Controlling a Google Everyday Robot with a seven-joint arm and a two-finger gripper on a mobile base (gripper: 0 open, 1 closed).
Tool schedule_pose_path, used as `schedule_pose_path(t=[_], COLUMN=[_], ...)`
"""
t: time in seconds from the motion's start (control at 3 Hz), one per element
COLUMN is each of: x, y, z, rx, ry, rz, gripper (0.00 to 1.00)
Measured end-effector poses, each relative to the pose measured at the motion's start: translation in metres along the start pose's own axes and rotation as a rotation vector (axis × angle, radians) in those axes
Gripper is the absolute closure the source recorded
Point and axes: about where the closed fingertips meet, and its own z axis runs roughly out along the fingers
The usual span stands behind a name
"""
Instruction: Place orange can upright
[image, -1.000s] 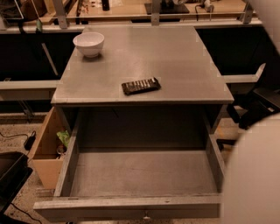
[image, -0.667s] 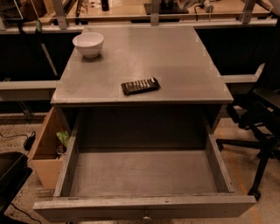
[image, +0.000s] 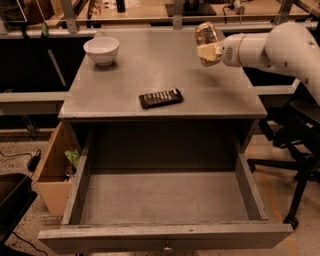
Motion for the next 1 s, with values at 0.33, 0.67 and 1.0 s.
schedule_pose_path(t=[0.33,0.67,1.0], x=[0.016,0.005,0.001], y=[-0.02,0.004,0.009], z=[0.003,0.014,0.006], rx=[-0.147,-0.339,-0.375], ry=[-0.116,-0.234,-0.259], rz=[0.078,0.02,-0.087], gripper=[1.0,1.0,1.0])
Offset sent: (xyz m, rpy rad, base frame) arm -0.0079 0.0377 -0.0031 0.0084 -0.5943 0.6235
